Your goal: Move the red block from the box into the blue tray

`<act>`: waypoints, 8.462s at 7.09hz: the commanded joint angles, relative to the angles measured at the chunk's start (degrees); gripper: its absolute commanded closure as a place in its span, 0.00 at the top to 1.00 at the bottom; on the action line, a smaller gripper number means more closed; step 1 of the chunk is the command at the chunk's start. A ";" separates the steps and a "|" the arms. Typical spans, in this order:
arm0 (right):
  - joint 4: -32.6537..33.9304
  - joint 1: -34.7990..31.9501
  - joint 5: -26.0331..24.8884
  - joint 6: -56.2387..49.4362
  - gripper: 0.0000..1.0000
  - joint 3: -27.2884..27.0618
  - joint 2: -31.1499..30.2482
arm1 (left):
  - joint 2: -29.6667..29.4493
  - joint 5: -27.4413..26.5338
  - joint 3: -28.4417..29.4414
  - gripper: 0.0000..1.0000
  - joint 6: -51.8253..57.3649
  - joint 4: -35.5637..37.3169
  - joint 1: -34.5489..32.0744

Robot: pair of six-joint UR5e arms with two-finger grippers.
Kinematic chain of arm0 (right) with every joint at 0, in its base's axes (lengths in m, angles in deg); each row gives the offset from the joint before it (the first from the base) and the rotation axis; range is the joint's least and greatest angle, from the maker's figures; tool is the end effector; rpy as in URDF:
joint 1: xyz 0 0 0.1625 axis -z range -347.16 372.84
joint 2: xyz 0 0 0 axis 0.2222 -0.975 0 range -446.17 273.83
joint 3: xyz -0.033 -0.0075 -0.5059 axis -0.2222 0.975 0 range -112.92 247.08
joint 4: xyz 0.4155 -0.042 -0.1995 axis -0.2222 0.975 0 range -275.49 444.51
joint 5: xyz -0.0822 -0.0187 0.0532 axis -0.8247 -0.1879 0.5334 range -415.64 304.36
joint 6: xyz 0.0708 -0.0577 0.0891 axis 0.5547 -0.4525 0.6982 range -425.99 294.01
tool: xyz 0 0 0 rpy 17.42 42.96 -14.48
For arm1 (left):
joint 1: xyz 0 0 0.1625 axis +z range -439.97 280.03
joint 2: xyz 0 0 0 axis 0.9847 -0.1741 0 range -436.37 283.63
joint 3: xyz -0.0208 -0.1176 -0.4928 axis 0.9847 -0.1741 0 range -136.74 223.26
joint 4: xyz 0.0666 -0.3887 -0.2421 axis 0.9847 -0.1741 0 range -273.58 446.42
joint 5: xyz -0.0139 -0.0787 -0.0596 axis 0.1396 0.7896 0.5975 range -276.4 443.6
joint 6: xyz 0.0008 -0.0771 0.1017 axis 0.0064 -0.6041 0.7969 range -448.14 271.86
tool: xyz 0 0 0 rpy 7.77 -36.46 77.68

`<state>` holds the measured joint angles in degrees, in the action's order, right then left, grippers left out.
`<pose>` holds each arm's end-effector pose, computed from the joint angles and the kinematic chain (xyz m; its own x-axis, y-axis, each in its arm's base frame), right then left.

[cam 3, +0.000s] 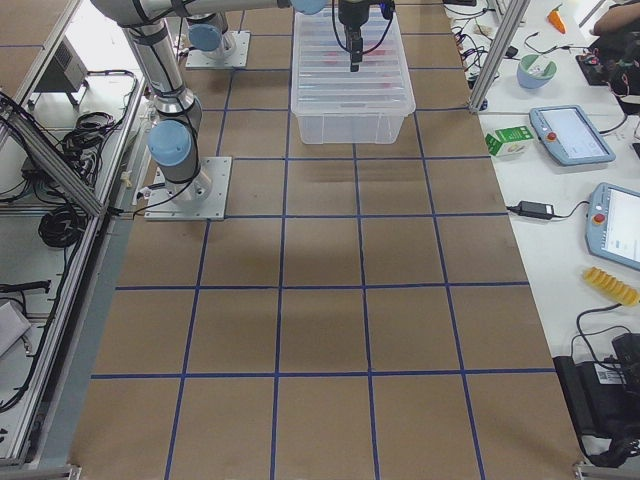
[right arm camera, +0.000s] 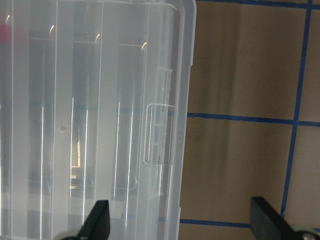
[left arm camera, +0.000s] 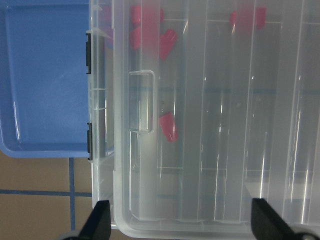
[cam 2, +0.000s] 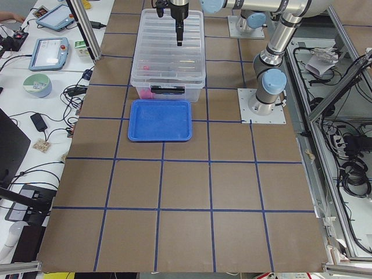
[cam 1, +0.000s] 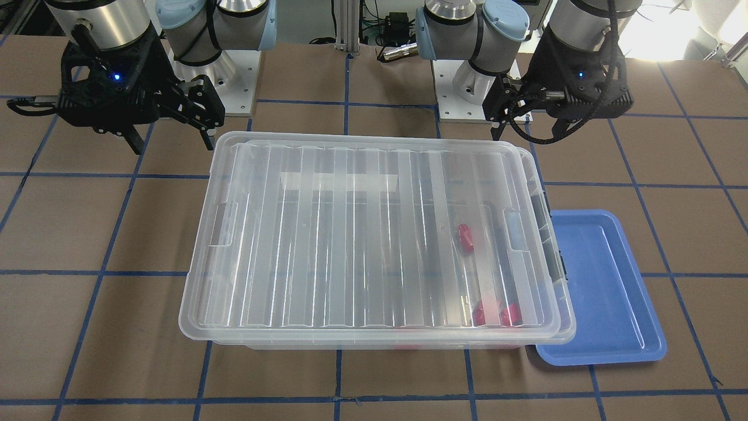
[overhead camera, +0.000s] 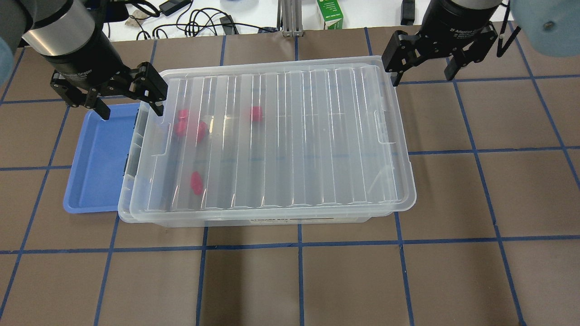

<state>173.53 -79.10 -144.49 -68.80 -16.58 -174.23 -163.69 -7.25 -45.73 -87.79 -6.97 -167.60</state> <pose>0.1549 -0.5613 0.5819 -0.9963 -0.0837 -0.0171 -0.0826 0.9948 -0.0604 -0.1098 -0.5238 0.5705 -0.9993 -0.0353 -0.0149 -0.0352 0.9994 -0.0052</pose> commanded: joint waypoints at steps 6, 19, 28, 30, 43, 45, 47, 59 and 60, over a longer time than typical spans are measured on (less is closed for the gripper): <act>15.89 2.20 0.09 -1.23 1.00 -10.06 6.39 | -0.05 0.06 -0.04 1.00 0.00 0.05 0.00; 24.54 18.18 -10.20 -12.56 1.00 -16.09 8.70 | 0.04 0.06 -0.31 1.00 0.00 0.05 0.00; 3.41 14.53 0.32 -8.03 1.00 -5.13 -3.33 | -5.83 1.12 -11.35 1.00 -7.89 14.25 -0.27; 3.26 4.71 0.44 0.57 1.00 -4.75 -2.99 | -9.87 1.81 -19.78 1.00 -19.36 29.60 -0.26; 3.79 0.88 -0.09 4.57 1.00 -5.45 -2.02 | -19.47 -5.91 -25.18 1.00 -22.41 38.46 -1.93; 3.79 0.88 -0.09 4.48 1.00 -5.45 -2.02 | -21.48 -5.92 -25.09 0.87 -23.38 43.45 -2.02; 3.79 0.88 -0.18 4.48 1.00 -5.45 -2.02 | -22.89 -5.74 -25.27 0.67 -22.32 43.38 -1.85; 14.44 29.70 -0.53 -29.69 1.00 -13.05 4.55 | -14.02 3.90 -3.13 0.00 -2.38 16.85 8.64; 20.17 29.71 -0.44 -29.97 1.00 -17.71 5.18 | -14.28 4.10 -2.51 0.00 1.54 16.84 13.14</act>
<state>186.88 -49.64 -144.91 -97.94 -29.14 -170.26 -177.85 -4.48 -49.48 -92.72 10.68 -160.03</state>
